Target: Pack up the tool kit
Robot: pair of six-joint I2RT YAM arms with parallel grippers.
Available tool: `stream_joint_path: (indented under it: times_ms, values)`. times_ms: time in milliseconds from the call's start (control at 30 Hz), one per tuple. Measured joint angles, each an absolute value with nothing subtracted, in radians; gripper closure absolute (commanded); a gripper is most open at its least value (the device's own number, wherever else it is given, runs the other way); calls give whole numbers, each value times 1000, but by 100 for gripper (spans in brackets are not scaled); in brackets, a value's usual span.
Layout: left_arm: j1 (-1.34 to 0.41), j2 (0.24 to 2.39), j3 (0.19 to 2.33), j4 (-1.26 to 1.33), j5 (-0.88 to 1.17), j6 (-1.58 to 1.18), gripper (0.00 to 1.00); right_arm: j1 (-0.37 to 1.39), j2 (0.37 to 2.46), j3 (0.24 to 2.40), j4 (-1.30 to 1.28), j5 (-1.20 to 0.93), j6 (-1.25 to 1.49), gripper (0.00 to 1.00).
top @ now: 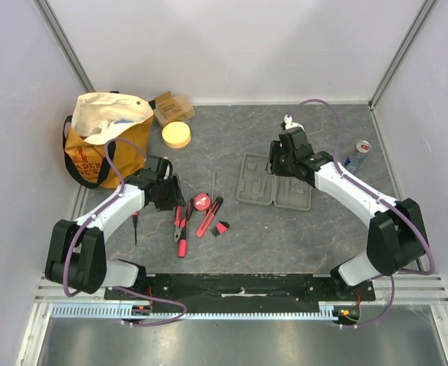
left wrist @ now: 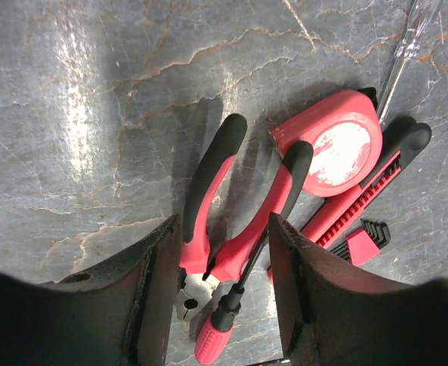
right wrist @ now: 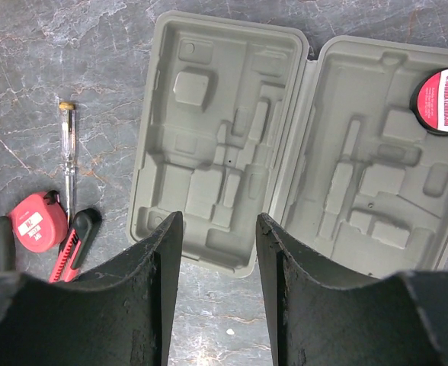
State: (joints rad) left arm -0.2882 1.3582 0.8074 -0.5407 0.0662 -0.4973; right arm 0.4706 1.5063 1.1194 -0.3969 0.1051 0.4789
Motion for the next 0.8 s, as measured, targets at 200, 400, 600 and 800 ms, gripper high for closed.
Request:
stream_joint_path:
  times_ms: [200, 400, 600, 800]
  values:
    - [-281, 1346, 750, -492, 89, -516, 54, 472, 1507, 1119, -397, 100, 479, 50]
    - [-278, 1400, 739, -477, 88, -524, 63, 474, 1507, 1108, -396, 97, 479, 51]
    - [-276, 1466, 751, -485, 84, -527, 69, 474, 1507, 1103, -397, 97, 479, 51]
    - [-276, 1484, 778, -508, 72, -524, 98, 474, 1507, 1103, -397, 98, 479, 52]
